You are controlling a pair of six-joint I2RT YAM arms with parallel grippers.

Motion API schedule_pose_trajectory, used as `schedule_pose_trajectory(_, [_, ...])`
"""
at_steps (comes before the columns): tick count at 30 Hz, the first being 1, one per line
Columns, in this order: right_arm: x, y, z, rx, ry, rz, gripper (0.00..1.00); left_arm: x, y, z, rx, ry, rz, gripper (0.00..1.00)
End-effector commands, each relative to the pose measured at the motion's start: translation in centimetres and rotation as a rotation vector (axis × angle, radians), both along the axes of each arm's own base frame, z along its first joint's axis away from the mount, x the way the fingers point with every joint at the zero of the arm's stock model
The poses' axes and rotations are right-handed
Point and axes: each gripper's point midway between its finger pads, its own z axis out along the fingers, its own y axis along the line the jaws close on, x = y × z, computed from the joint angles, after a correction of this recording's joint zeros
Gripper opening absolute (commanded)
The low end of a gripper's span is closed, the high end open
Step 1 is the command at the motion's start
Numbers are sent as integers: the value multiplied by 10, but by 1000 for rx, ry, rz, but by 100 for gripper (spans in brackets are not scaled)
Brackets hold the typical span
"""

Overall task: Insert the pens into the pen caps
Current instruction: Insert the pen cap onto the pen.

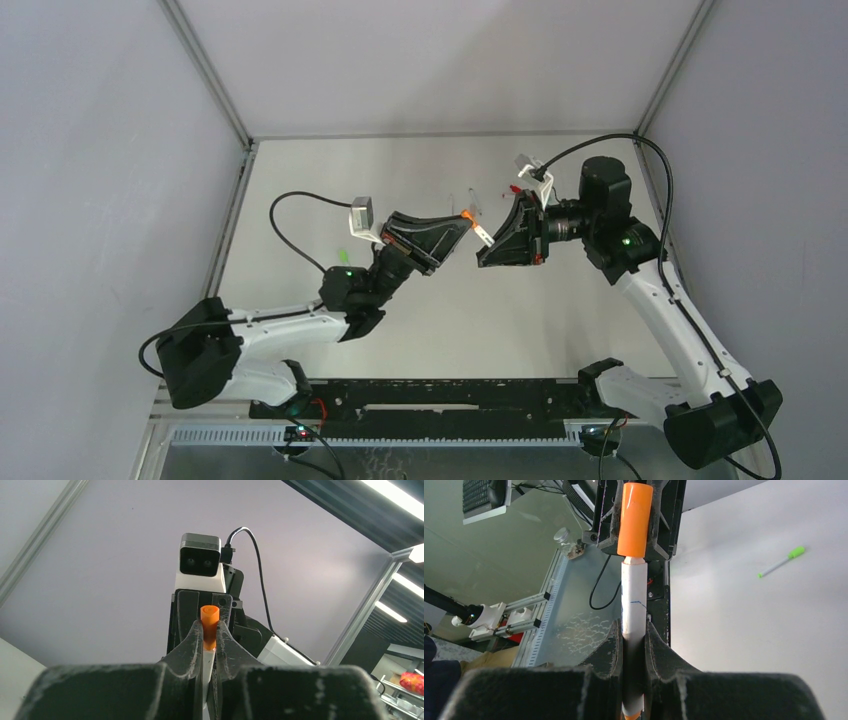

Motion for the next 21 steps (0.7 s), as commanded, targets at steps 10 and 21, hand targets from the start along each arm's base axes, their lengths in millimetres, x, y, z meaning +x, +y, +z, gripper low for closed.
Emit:
schedule_pose_trajectory(10, [-2, 3, 14, 28, -3, 21, 0, -7, -23, -5, 42, -40, -70, 2])
schedule_pose_trajectory(21, [2, -3, 13, 25, -33, -15, 0, -7, -10, -1, 22, -31, -39, 20])
